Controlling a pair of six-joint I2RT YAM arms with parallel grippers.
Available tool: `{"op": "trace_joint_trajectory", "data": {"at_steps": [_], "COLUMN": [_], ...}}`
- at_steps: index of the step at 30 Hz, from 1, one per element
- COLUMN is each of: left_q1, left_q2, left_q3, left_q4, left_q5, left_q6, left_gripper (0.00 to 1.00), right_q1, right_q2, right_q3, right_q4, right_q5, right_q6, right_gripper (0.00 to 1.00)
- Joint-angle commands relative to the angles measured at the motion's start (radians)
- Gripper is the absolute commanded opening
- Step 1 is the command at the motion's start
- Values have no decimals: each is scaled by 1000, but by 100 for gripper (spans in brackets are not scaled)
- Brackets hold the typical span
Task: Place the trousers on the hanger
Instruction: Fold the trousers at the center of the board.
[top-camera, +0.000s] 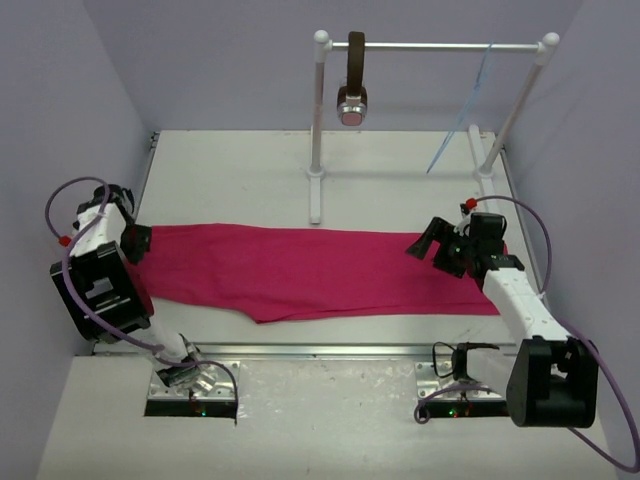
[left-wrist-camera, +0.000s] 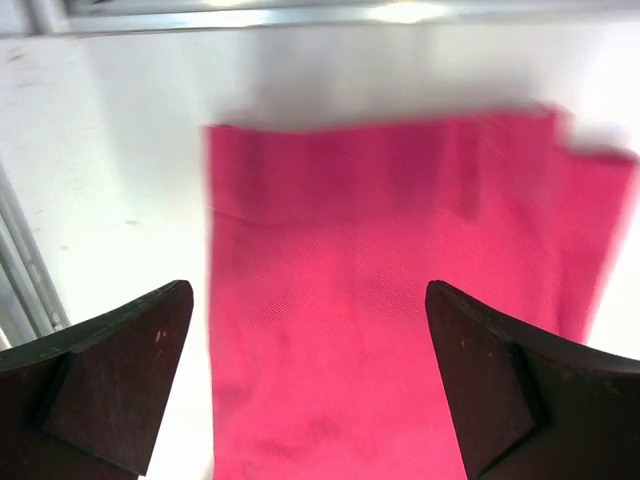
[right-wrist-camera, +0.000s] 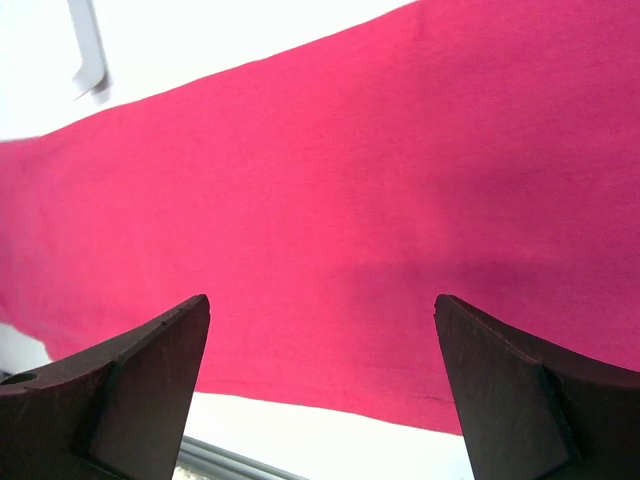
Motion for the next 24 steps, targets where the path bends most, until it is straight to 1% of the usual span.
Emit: {"op": "trace_joint_trajectory", "data": {"at_steps": [1, 4, 5, 9, 15, 20, 21, 23, 24], "left_q1": [60, 81, 81, 84, 102, 123, 127, 129, 128], "left_q2": [-28, -35, -35, -47, -36, 66, 89, 97, 93], "left_q3": [-81, -148, -157, -223, -320, -350, -357, -368, -375], "left_q4": [52, 202, 207, 368, 484, 520, 534, 548, 555], "left_q5": [57, 130, 133, 135, 108, 121, 132, 133, 131], "left_q6": [-98, -86, -90, -77, -69, -76, -73, -69, -68], "left_gripper": [100, 100, 100, 100, 100, 100, 98, 89, 83], "right_q1": [30, 82, 91, 121, 128, 130, 130, 130, 130], "right_q2": [21, 23, 21, 16, 17, 15, 11, 6, 4], "right_q3": [-17, -19, -19, -11, -1, 8, 8, 6, 5], "right_q4": [98, 106, 107, 105, 92, 85, 82, 81, 81], "right_q5": [-121, -131, -131, -133, -134, -139, -143, -142, -141], "right_q6": [6, 1, -1, -15, -24, -24, -25, -24, -24], "right_gripper": [93, 93, 93, 93, 93, 93, 93, 93, 93]}}
